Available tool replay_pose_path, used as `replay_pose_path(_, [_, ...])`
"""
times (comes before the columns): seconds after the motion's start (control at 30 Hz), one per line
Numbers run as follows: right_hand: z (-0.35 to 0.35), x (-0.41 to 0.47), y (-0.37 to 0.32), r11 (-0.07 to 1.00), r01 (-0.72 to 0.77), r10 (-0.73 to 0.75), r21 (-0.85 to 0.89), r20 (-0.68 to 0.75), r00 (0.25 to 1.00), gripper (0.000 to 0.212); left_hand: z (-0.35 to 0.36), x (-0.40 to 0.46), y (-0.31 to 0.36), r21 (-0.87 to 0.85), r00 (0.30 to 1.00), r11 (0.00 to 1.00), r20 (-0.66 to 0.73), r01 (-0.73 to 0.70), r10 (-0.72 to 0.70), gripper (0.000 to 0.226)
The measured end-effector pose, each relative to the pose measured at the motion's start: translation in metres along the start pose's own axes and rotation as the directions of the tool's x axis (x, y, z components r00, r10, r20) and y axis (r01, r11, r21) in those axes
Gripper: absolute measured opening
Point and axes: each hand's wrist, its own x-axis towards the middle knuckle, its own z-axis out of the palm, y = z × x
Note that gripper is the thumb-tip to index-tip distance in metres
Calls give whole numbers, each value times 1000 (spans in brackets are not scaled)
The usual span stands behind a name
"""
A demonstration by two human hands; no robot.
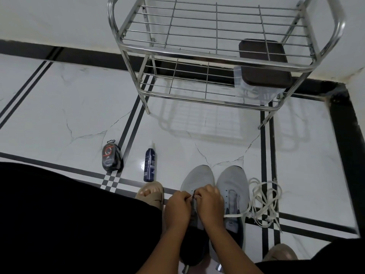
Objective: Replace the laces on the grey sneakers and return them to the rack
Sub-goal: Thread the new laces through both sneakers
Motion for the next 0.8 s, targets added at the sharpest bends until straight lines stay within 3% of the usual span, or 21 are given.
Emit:
replay_pose_path(0.17, [2,-1,1,995,-96,96,-25,-10,995,5,2,-2,1,-7,1000,1000,6,5,-5,16])
replay_pose_path(0.33, [-4,0,-3,972,-208,213,113,-37,976,15,1,0,2,50,998,998,42,-39,37,17])
replay_pose_path(0.47, [1,-3,-1,999,-42,41,-19,-26,999,19,0,0,2,111,994,989,50,-98,93,20])
replay_pose_path(0.6, [0,-6,3,993,-95,99,73,-43,994,15,1,-1,1,87,994,992,62,-95,90,20])
replay_pose_path(0.8, [-4,-9,-1,997,-71,71,-5,-24,997,15,5,2,0,51,994,995,72,-81,77,19])
